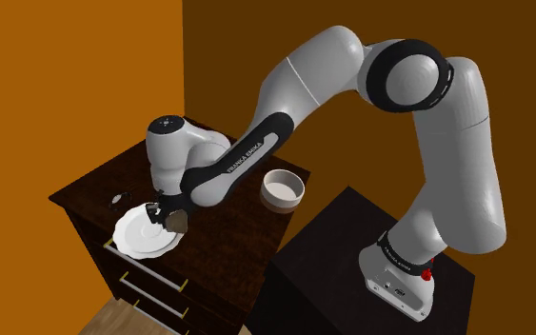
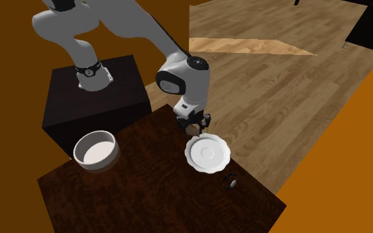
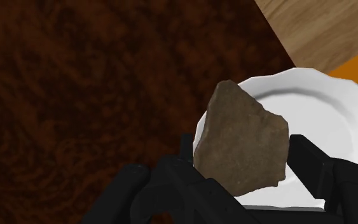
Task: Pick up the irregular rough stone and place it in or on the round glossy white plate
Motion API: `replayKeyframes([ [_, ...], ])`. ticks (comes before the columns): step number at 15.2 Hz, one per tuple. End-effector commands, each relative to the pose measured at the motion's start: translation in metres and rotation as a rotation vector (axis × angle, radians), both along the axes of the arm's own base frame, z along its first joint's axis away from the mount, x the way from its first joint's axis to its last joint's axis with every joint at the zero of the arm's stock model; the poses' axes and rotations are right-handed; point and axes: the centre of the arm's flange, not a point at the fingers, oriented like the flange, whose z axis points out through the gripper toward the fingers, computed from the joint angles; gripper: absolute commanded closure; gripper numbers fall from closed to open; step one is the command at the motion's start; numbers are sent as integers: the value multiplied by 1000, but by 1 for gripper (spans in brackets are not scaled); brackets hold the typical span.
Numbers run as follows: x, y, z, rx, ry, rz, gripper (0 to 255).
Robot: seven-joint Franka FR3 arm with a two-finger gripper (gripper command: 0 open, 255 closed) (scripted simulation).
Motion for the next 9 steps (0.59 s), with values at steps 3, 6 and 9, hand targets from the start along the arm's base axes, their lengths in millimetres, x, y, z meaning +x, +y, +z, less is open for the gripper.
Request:
replayKeyframes([
  [3, 23, 13, 10, 0, 0, 0, 255],
  [6, 58, 31, 12, 0, 0, 0, 255],
  [9, 78, 41, 8, 0, 0, 0, 255],
])
